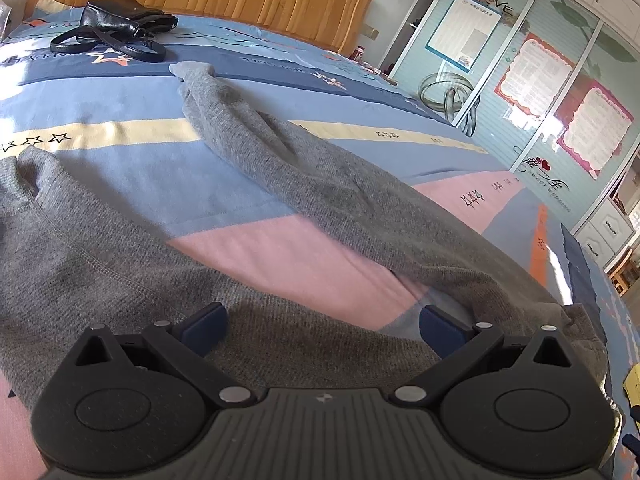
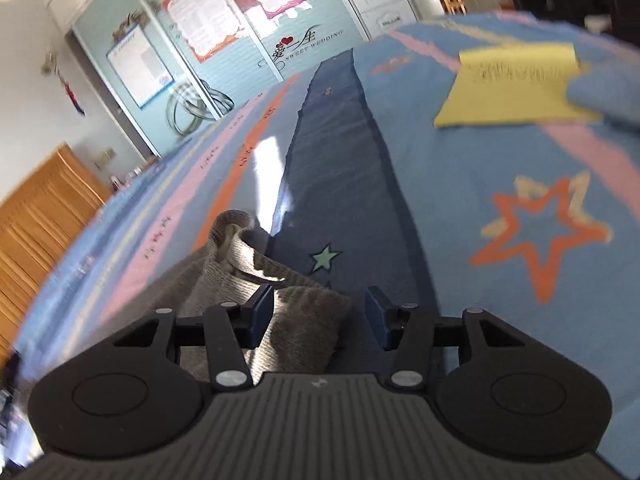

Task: Fold clothes
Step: 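Lift the grasped grey sweater edge with the right gripper and pull it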

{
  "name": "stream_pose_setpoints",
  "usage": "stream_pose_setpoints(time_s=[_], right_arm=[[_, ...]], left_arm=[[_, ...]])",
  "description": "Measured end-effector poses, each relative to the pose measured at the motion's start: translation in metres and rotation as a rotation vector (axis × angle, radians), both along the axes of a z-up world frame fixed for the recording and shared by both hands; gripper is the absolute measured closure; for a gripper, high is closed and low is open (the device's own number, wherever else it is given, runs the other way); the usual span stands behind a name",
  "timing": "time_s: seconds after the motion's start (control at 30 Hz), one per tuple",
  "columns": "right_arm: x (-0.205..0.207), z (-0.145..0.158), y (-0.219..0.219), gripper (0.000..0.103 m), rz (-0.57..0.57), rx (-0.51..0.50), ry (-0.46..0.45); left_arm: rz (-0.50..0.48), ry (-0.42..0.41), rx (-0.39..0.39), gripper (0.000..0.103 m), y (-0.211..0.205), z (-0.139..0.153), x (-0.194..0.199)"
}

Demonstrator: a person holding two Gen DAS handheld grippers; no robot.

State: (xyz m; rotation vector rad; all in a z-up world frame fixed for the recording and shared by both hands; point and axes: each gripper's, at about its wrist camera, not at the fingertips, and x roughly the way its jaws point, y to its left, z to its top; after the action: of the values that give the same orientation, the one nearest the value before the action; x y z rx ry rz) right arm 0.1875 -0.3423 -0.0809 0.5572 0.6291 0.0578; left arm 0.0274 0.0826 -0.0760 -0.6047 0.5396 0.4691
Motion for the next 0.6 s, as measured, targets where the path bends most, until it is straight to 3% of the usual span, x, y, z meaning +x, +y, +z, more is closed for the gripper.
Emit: stream_pose_setpoints(time_s=[0.1, 0.23, 0.3, 0.37, 0.4, 0.5, 0.6], right_arm=[[0.006, -0.019, 0.002, 0.051, 0.019, 0.043, 0.059], [-0.002, -0.032, -0.008, 0.039, -0.024, 0.205, 0.007], [-0.002, -0.037, -0.013, 0.039, -0.04, 0.271, -0.008], [0.0, -0.035, -0.01, 0.055, -0.024, 0.247, -0.002], [0.002, -0.034, -0.005, 0.08, -0.003, 0.221, 0.011], [-0.006, -0.025, 0.01, 0.089, 0.031, 0.163, -0.022], [-0.022, -0.006, 0.024, 0.09, 0.023, 0.097, -0.074]], left_arm=[[-0.008, 0.005, 0.008, 0.001, -0.005, 0.001, 0.0], [-0.01, 0.012, 0.015, 0.001, -0.008, 0.0, 0.001], [-0.008, 0.013, 0.012, 0.001, -0.008, 0.001, 0.001], [-0.007, 0.014, 0.005, 0.001, -0.007, 0.002, 0.0], [-0.007, 0.015, 0.001, 0.001, -0.007, 0.002, 0.0], [-0.006, 0.015, -0.012, 0.001, -0.006, 0.004, -0.001], [-0.002, 0.012, -0.024, 0.001, -0.005, 0.006, -0.003]])
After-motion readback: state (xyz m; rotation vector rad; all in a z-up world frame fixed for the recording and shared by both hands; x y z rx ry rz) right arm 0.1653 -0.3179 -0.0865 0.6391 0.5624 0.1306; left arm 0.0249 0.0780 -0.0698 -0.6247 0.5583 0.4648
